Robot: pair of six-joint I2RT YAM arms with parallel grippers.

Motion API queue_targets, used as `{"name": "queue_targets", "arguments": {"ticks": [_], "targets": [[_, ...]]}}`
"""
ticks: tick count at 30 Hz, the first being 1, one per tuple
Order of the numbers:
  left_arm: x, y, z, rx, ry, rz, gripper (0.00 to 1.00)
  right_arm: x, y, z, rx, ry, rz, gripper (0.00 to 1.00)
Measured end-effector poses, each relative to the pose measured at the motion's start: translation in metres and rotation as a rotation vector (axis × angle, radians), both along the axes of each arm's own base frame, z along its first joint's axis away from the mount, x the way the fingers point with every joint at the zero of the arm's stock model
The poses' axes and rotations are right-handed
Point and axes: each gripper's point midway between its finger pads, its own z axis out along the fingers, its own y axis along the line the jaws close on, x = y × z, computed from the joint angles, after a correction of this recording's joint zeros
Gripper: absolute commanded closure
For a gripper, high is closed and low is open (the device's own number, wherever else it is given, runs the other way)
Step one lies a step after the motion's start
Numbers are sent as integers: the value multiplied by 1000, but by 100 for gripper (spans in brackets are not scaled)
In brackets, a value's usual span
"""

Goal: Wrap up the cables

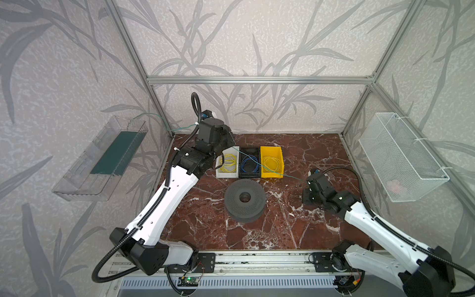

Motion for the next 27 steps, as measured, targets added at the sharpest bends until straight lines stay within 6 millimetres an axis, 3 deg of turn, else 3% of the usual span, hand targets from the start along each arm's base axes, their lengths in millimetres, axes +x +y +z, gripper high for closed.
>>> {"name": "queue_targets", "arguments": {"ticks": [6, 11, 16, 21, 22, 25, 27], "targets": [[-5, -12, 1, -29, 13, -67, 100, 46, -32, 1, -235, 6, -52, 100], [-7, -23, -2, -64, 30, -118, 100, 71, -52, 3, -342, 10, -91, 100], [-3, -47, -23, -100, 83, -173, 100, 87, -77, -13, -374, 50, -141, 100], [2, -63, -54, -117, 126, -157, 100, 90, -91, -26, -394, 109, -148, 98], [3, -65, -59, -125, 125, -145, 100, 89, -92, -27, -388, 121, -144, 90], [8, -67, -75, -150, 116, -98, 100, 84, -92, -31, -372, 147, -133, 49], [13, -65, -88, -154, 118, -55, 100, 80, -89, -33, -355, 156, -117, 35]]}}
